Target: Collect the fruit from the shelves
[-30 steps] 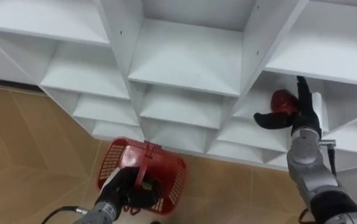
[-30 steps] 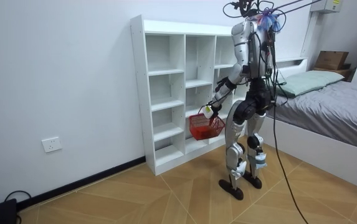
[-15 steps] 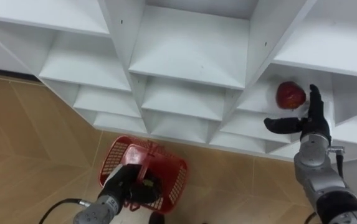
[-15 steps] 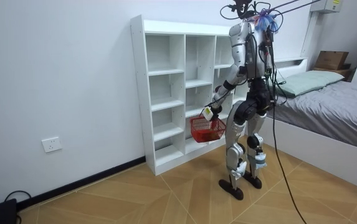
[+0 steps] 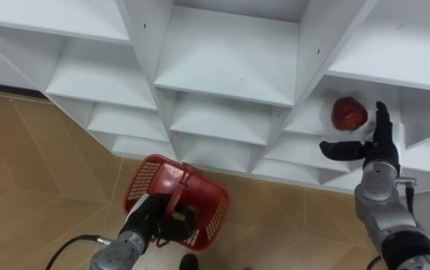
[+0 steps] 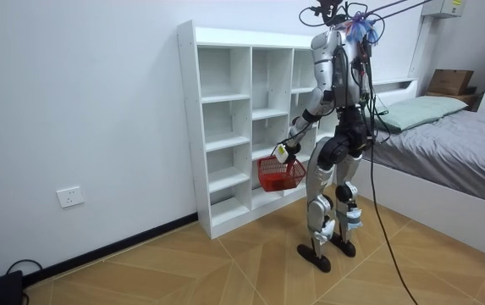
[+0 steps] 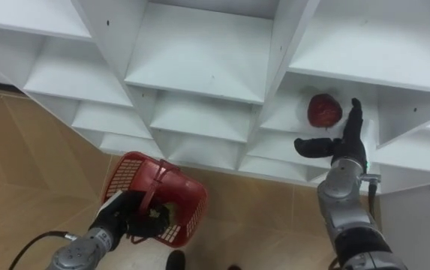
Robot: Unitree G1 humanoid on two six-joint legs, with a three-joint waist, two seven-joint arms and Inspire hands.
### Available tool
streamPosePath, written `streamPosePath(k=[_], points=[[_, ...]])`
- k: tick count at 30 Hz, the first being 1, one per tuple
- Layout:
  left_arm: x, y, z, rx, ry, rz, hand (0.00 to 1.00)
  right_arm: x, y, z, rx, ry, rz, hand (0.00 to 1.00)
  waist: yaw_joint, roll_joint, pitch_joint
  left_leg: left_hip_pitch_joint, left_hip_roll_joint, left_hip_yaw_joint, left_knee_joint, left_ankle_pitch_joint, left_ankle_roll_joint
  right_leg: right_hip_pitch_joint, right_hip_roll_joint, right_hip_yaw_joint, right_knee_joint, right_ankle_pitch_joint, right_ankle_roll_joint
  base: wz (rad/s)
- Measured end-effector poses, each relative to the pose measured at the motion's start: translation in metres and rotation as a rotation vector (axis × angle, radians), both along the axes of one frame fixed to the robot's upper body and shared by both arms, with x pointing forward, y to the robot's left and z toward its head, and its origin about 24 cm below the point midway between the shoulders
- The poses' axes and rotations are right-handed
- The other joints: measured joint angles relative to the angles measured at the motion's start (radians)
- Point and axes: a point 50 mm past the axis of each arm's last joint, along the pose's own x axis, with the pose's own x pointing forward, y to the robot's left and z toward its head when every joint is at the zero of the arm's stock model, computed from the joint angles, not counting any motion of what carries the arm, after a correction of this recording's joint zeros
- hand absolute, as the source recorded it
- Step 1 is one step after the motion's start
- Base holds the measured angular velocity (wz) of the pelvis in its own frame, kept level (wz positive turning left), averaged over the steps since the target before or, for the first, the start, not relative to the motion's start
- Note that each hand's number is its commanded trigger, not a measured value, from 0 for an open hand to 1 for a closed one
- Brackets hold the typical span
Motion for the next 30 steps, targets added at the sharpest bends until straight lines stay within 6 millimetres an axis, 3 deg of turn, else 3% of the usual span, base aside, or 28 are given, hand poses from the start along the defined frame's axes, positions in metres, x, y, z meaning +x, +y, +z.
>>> streamPosePath(k=[13, 30], points=[[-0.001, 0.0, -0.003, 0.019, 0.016, 0.004, 1.0, 0.001, 0.0, 0.001, 0.016, -0.01, -0.008, 0.0, -0.001, 0.005, -0.0008, 0.0, 0.001, 0.007, 0.001, 0.0, 0.0, -0.006, -0.002, 0.011, 0.008, 0.0, 0.0, -0.01], [0.003, -0.006, -0.003, 0.027, 0.015, -0.008, 1.0, 0.021, 0.006, 0.021, 0.052, -0.079, -0.002, 0.0, -0.002, 0.005, 0.0007, -0.006, 0.0, 0.027, 0.003, 0.005, 0.005, -0.031, -0.009, 0.043, 0.035, 0.0, 0.0, -0.04]])
